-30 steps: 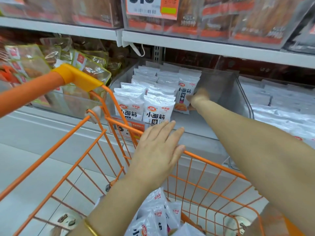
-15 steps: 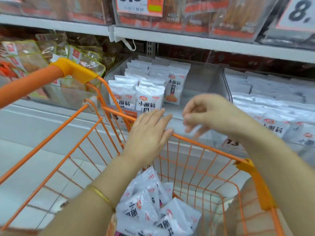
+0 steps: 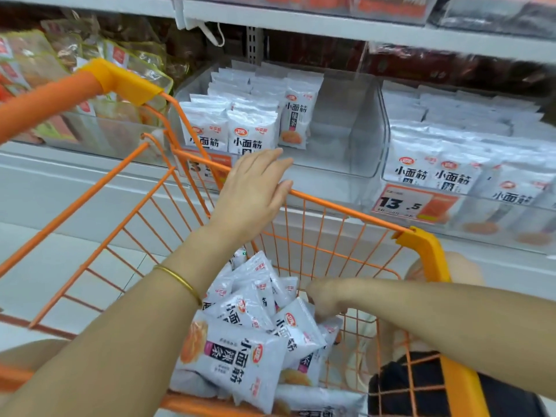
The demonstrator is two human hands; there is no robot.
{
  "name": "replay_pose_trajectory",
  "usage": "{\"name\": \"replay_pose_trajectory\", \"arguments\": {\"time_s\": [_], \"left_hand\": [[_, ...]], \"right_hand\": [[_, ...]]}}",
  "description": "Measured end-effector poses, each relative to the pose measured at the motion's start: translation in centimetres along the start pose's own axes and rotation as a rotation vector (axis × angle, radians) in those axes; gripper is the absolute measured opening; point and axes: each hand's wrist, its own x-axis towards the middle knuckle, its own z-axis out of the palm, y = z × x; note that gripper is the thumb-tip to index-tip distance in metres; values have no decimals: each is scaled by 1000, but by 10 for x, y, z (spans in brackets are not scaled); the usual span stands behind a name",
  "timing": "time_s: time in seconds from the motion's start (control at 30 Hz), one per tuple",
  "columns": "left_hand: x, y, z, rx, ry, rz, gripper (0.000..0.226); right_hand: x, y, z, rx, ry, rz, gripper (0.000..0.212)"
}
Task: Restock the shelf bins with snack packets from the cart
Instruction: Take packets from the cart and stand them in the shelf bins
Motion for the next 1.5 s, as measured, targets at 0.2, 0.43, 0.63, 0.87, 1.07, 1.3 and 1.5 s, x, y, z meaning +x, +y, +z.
{"name": "replay_pose_trajectory", "arguments": {"time_s": [0.2,0.43,0.63,0.87,1.07,1.3,1.5], "left_hand": [[-1,6,-9,8,158,126,33],[4,24,-17,-263,63,92,39],[5,32,-17,-715,-47,-79,40],[13,21,-28,-859,254,-352,39],[12,7,-22,-388,272,-197,29],[6,-6,1,31,-139,-56,66],[5,-7,5,38,-96,-52,67]], "right_hand": [[-26,6,-34,-9,173,-38,10],[-128,36,-88,84,640,-88,13],[-136,47,-105,815,851,-235,11],[-104,27,-93,1152,604,-371,32],[-88,61,-143,1412,918,-241,4],[12,85,-201,1416,908,26,18],[66,94,-225,1258,1004,219,34]]}}
